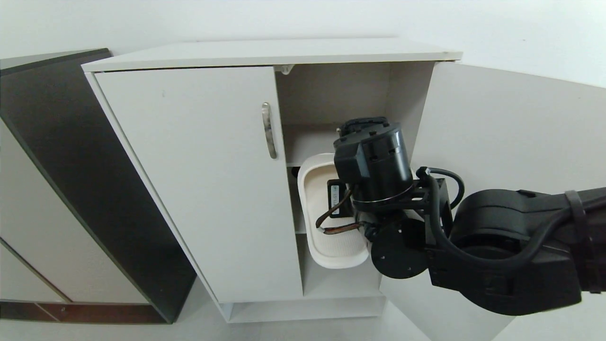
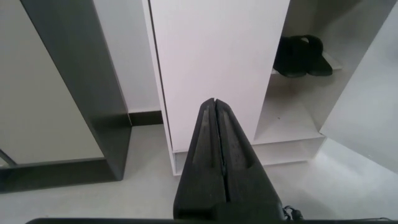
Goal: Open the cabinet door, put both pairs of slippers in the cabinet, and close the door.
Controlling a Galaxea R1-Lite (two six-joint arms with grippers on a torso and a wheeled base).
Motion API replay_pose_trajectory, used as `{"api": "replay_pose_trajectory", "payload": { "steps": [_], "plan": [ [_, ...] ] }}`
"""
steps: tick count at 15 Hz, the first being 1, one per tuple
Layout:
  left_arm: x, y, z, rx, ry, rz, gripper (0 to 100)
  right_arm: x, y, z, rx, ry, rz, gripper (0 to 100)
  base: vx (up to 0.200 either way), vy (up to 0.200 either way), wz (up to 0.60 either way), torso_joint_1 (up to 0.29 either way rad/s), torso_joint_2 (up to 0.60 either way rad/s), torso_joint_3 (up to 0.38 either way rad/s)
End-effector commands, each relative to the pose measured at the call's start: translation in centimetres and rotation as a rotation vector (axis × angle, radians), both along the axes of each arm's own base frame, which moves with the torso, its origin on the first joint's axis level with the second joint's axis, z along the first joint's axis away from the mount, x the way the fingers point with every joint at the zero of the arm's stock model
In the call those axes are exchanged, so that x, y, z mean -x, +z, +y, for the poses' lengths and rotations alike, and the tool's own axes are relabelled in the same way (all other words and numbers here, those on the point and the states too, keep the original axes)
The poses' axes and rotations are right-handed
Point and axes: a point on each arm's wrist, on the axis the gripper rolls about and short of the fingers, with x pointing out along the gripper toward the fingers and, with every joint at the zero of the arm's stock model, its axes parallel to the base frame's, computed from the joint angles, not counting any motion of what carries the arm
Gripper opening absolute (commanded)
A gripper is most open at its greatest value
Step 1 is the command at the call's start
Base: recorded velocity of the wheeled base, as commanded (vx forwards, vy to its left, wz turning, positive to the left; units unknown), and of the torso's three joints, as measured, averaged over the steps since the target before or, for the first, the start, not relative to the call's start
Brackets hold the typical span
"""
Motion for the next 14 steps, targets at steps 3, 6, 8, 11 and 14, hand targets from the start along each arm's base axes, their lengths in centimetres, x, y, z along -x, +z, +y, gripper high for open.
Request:
{"api": "replay_pose_trajectory", "payload": {
  "steps": [3,6,8,11,14],
  "plan": [
    [-0.01,0.0,0.0,0.0,0.0,0.001,0,-0.11,-0.22,0.1,0.006,-0.001,0.003,0,0.2,0.0,0.0,0.007,0.0,-0.001],
    [-0.01,0.0,0.0,0.0,0.0,0.001,0,-0.18,-0.28,0.09,0.007,-0.002,0.004,0,0.2,0.0,0.0,0.002,0.0,-0.001],
    [-0.01,0.0,0.0,0.0,0.0,0.001,0,-0.27,-0.25,0.03,0.003,-0.006,0.003,0,0.2,0.0,0.0,0.002,0.0,0.0],
    [-0.01,0.0,0.0,0.0,0.0,0.001,0,-0.36,-0.7,-0.15,-0.001,-0.01,-0.001,0,0.067,0.0,0.0,0.001,0.0,0.001],
    [-0.01,0.0,0.0,0.001,0.0,0.001,0,-0.38,-1.04,-0.12,-0.014,-0.003,-0.021,0,0.0,0.0,0.0,0.0,0.0,0.0]
  ]
}}
